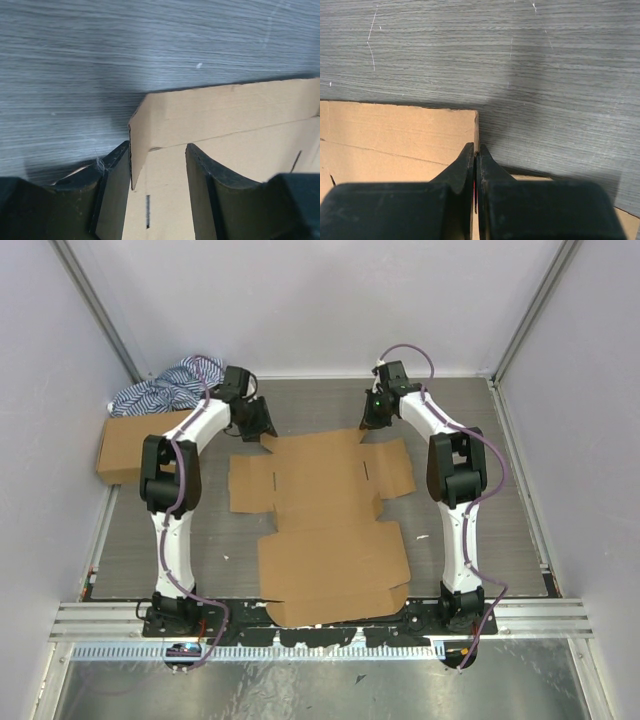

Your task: Fold the paper box

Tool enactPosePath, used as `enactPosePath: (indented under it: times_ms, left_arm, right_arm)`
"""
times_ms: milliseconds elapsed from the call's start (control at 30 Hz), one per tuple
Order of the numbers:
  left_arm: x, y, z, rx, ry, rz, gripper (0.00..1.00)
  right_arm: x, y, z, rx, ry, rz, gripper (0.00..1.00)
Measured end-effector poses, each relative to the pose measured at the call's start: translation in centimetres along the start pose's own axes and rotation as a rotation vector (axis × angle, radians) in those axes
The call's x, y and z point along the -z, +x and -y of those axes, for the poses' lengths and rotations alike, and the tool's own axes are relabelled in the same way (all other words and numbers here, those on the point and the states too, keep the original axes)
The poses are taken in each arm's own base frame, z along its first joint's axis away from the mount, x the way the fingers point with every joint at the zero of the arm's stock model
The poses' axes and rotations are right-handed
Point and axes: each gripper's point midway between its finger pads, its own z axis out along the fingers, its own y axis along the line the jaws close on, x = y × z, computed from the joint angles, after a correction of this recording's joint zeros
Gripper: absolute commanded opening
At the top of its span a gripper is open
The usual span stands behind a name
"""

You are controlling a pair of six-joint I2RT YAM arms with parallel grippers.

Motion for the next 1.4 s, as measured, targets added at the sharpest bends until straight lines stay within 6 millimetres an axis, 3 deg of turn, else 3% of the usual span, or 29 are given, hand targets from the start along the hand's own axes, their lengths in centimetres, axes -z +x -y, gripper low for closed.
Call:
enactPosePath:
  times_ms: [233,433,533,833,1100,1400]
  left_arm:
    - [-0.9,0.3,3.0,-0.033,0.053,-0.008,0.53]
    - [-2.5,1.3,3.3,-0.024,0.059,-0.044,0.52]
    - [-3.3,1.5,3.4,-0.019,0.063,-0.053,0.52]
    - [-3.9,1.6,3.4,-0.009,0.065,-0.059,0.52]
    - [-4.1,1.4,3.6,-0.007,0.068,-0.056,0.51]
    - [-4.3,1.3,3.6,-0.01,0.062,-0.058,0.52]
  right_arm:
    - [-0.1,0.0,-0.2,0.002,-0.007,-0.001,0.1]
    - [-0.3,0.4,-0.6,0.007,-0.019,-0.014,0.35]
    - [-0.3,0.6,-1.5,0.022,-0.035,-0.018,0.43]
    - [-0.6,0.8,-3.4,0.06,-0.064,-0.02,0.49]
    - [-3.5,2.1,-3.3,0.061,-0.065,-0.067,0.5]
    - [-3.5,1.8,-3.2,0.061,-0.054,-0.06,0.51]
